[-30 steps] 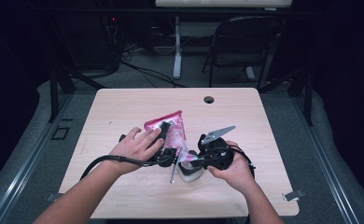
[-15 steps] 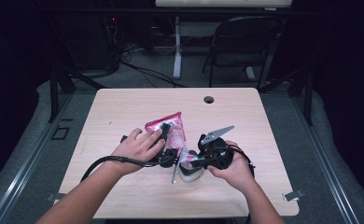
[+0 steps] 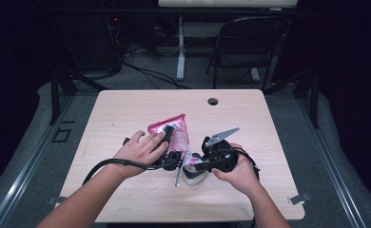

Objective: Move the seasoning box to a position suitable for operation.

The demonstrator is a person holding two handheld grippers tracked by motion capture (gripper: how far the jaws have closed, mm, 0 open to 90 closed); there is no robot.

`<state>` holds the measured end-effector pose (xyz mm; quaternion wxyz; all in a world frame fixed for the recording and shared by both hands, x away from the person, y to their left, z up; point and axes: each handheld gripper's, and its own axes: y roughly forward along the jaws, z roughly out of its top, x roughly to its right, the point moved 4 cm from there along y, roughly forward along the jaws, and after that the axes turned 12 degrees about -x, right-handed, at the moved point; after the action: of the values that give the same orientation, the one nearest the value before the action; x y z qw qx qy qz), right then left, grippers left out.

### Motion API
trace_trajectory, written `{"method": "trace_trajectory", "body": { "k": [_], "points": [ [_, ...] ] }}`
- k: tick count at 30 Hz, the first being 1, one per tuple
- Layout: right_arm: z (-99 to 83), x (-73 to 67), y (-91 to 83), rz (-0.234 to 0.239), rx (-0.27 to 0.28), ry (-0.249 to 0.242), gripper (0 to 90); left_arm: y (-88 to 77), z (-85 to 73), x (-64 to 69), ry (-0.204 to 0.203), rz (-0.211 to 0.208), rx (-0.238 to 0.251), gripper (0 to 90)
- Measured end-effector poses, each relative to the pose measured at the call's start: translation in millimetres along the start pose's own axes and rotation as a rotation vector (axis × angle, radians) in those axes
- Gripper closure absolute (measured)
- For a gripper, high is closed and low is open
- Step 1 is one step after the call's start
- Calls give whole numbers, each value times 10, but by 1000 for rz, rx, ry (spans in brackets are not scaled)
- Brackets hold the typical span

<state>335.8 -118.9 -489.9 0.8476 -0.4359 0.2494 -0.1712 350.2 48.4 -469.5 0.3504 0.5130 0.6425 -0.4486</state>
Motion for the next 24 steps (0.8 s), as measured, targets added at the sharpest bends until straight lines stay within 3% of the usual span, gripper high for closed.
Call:
{"method": "trace_trajectory", "body": {
  "k": [18, 24],
  "points": [
    [1, 13, 5, 6, 9, 11, 900, -8, 5, -45, 17, 19, 1, 725],
    [-2, 11, -2, 3, 8, 14, 900, -6, 11, -58, 0, 17, 1, 731]
  ]
}}
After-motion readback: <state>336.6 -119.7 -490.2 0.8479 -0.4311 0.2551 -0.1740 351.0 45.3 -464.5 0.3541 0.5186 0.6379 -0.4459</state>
